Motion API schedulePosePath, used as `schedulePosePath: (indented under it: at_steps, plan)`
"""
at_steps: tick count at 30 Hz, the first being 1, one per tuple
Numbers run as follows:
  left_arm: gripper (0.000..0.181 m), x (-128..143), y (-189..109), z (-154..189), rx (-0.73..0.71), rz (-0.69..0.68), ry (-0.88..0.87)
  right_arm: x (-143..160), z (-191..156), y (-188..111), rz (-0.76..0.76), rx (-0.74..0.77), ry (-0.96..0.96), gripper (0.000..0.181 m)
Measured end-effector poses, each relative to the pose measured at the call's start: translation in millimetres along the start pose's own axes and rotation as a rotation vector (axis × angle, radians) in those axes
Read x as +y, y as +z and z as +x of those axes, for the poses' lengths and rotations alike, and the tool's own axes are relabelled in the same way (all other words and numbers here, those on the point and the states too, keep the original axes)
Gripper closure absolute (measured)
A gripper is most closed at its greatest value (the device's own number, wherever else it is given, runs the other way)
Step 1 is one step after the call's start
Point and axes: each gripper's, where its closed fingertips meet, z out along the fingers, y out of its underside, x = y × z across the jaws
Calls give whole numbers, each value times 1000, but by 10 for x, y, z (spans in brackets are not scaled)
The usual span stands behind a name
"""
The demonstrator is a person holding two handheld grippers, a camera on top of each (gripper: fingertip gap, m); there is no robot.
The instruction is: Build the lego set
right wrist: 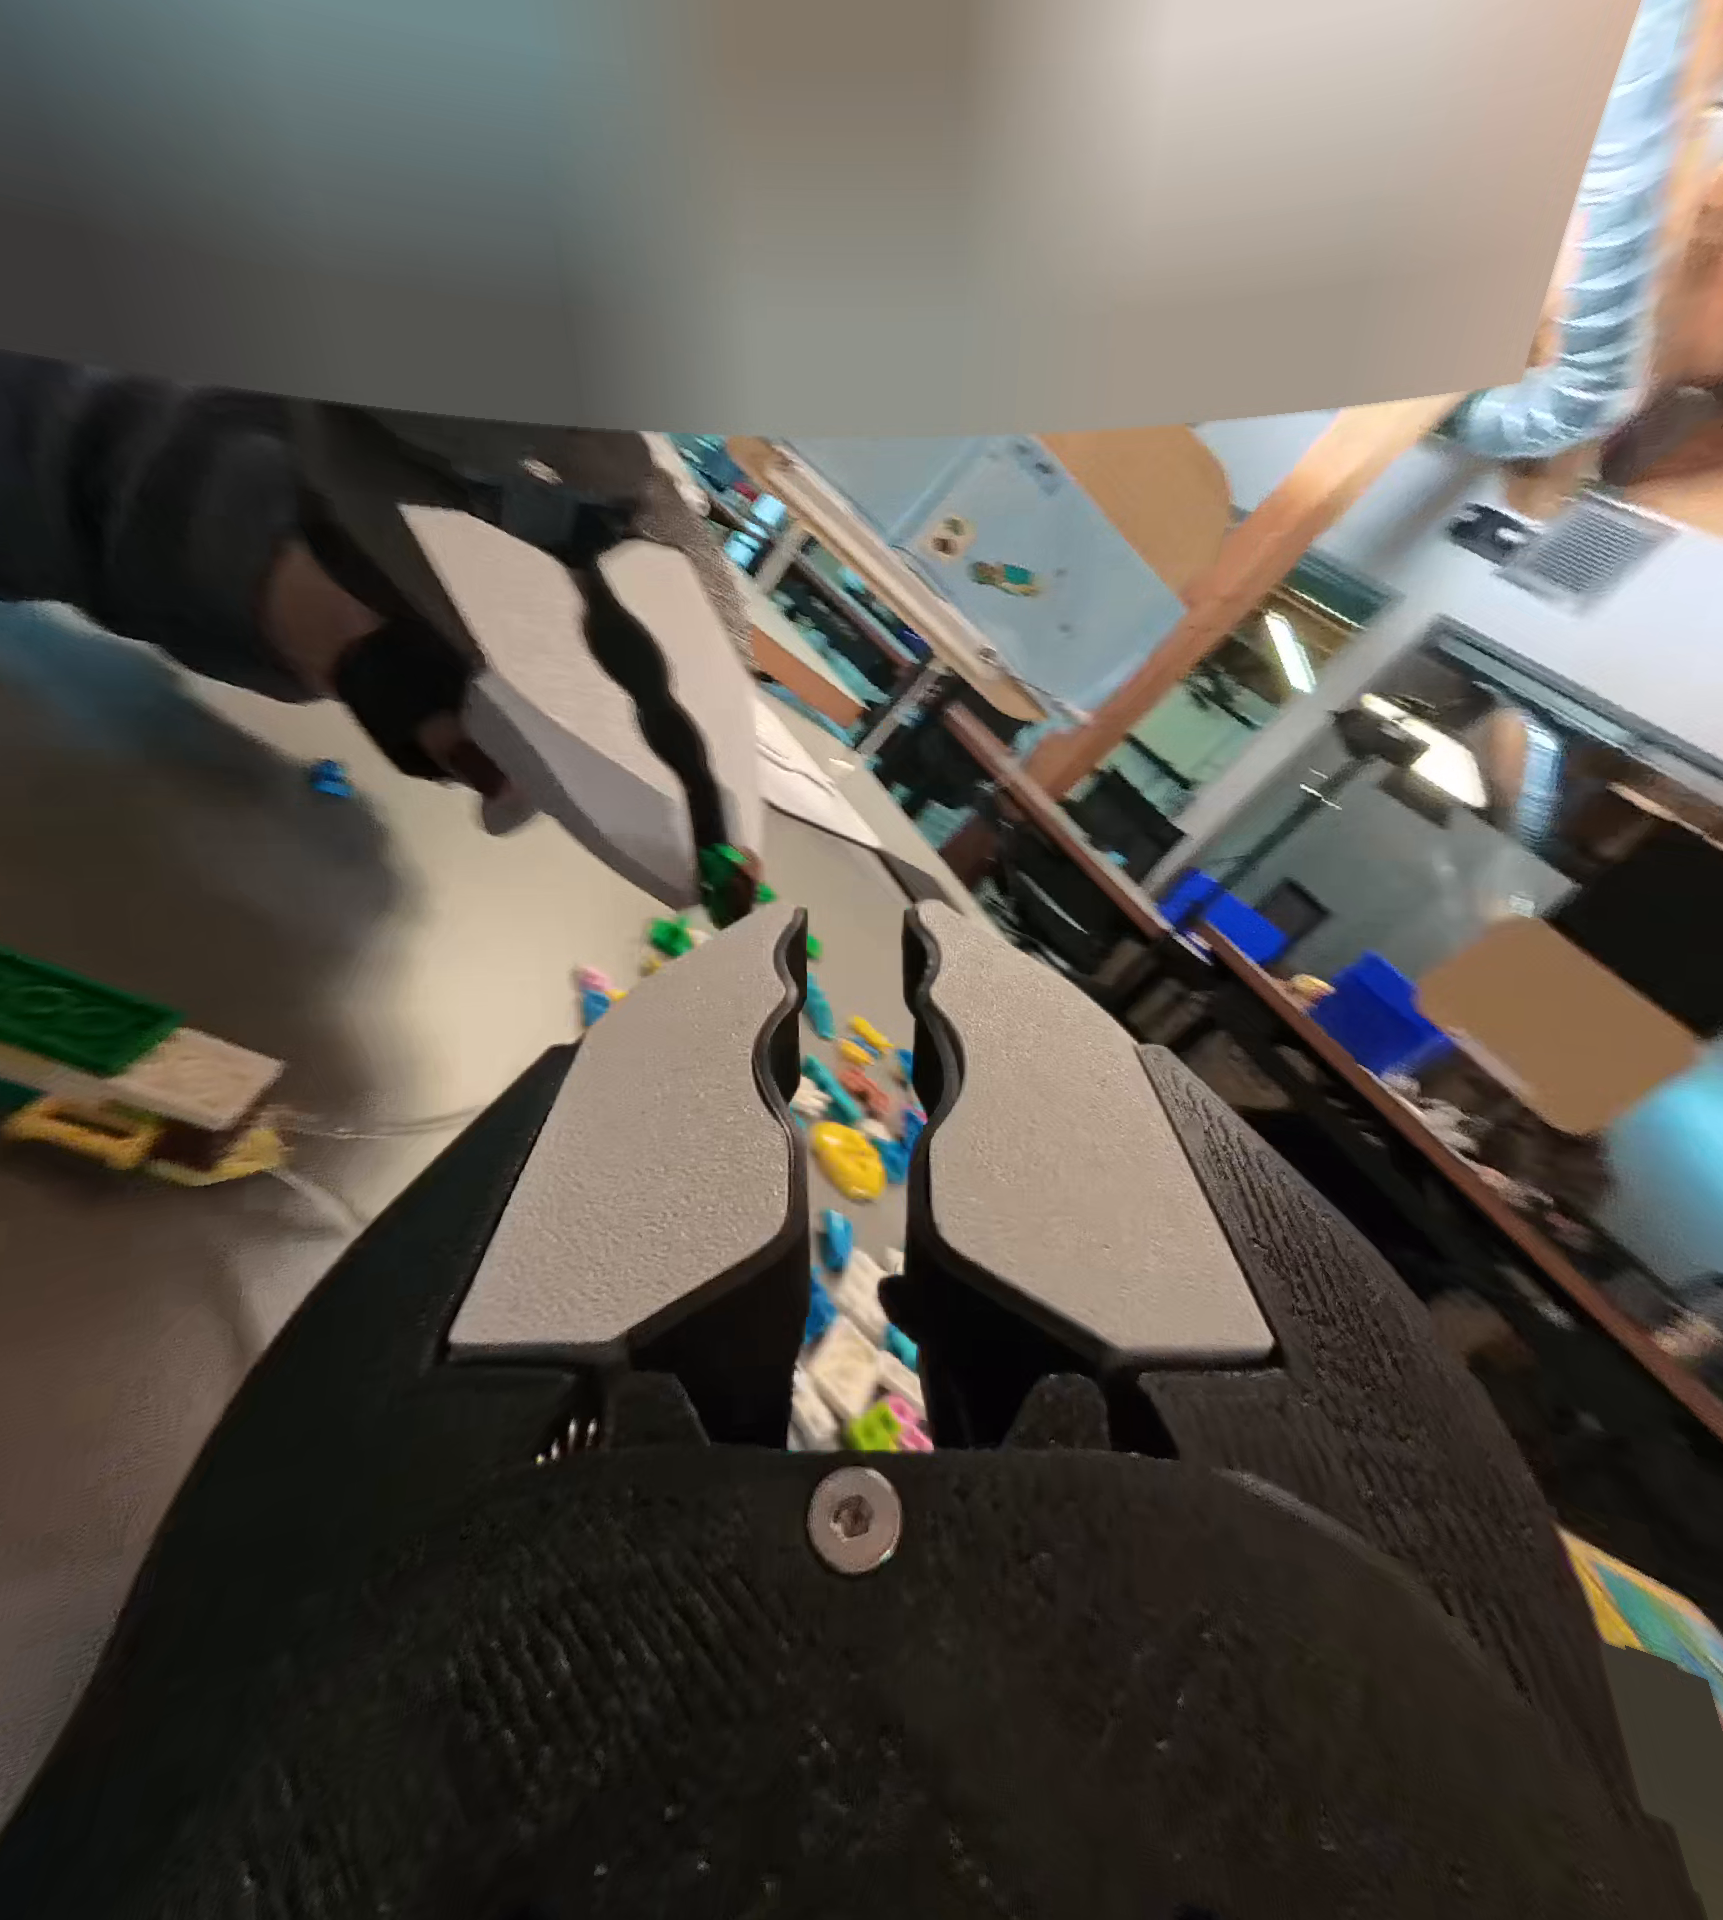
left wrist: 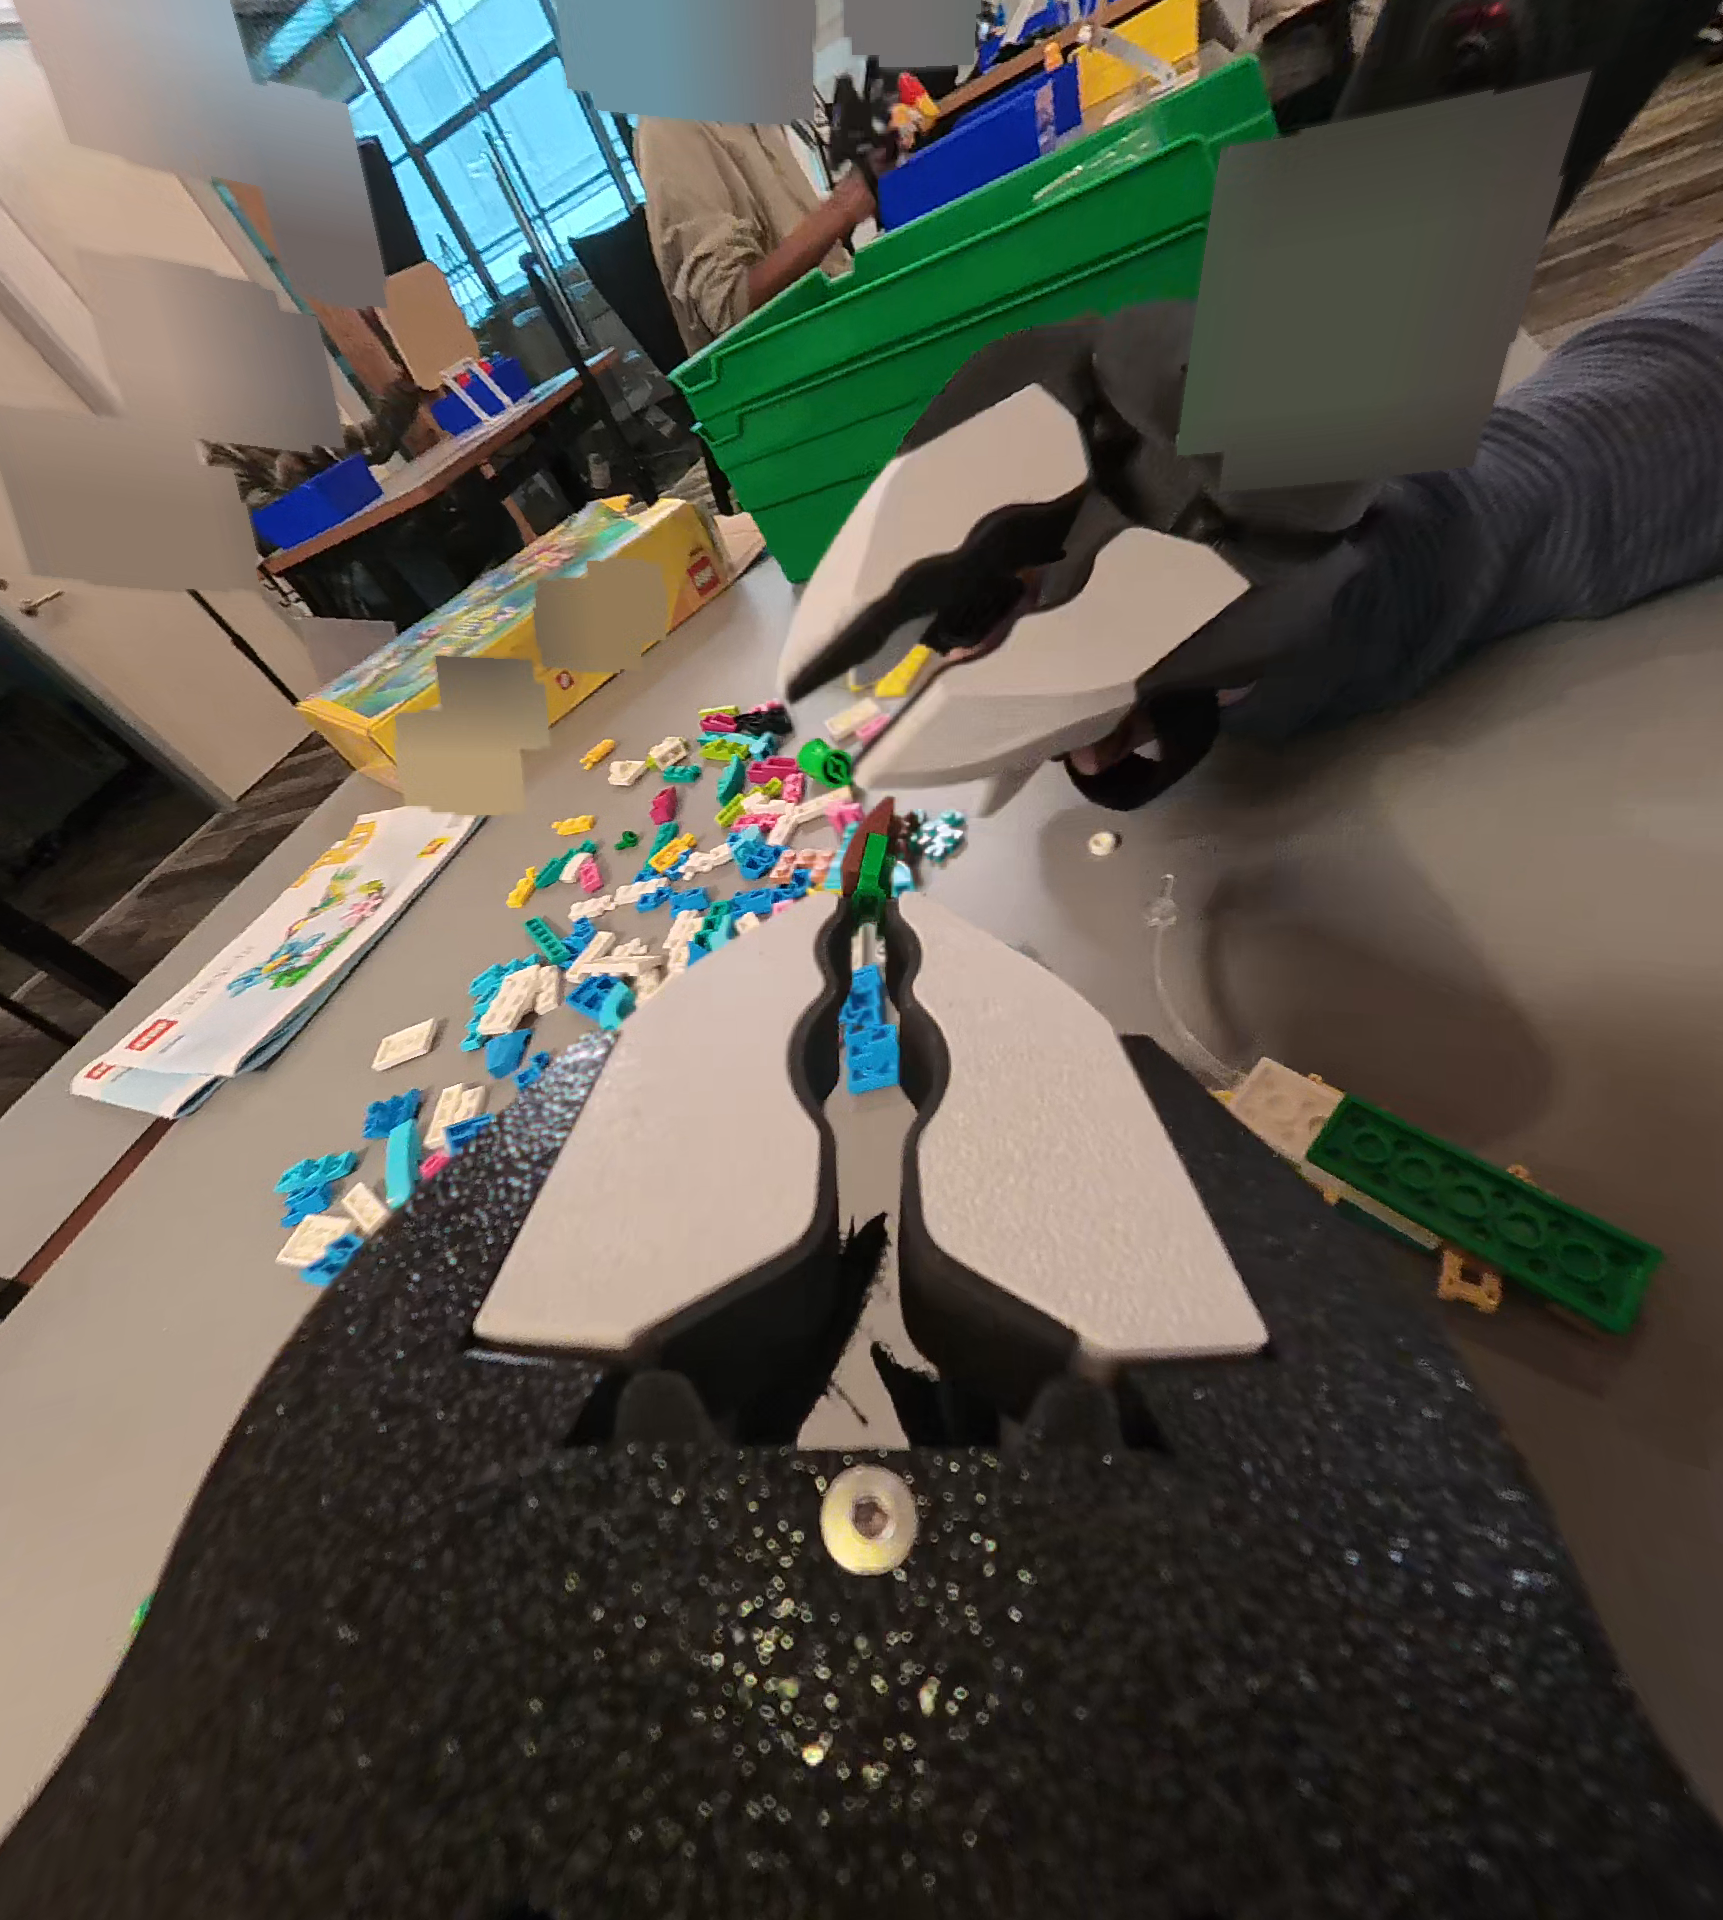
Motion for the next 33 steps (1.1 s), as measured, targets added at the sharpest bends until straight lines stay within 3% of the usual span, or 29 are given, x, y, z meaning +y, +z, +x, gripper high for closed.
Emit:
schedulePosePath:
  at_steps: [1,6,9,14,33]
  plan:
    - [176,-12,-9,-23,-16,8,2,42,80,-4,-28,50,-11,165]
    - [176,-44,-36,-171,-152,37,59,100,319,-63,-78,203,-78,167]
    - [176,-49,-12,-235,-275,50,131,118,334,-72,-91,214,-102,171]
    - [176,-33,59,-214,-357,20,290,153,330,-70,-111,211,-126,175]
    - [176,-32,49,-176,-308,34,246,184,253,-42,-136,179,-180,178]
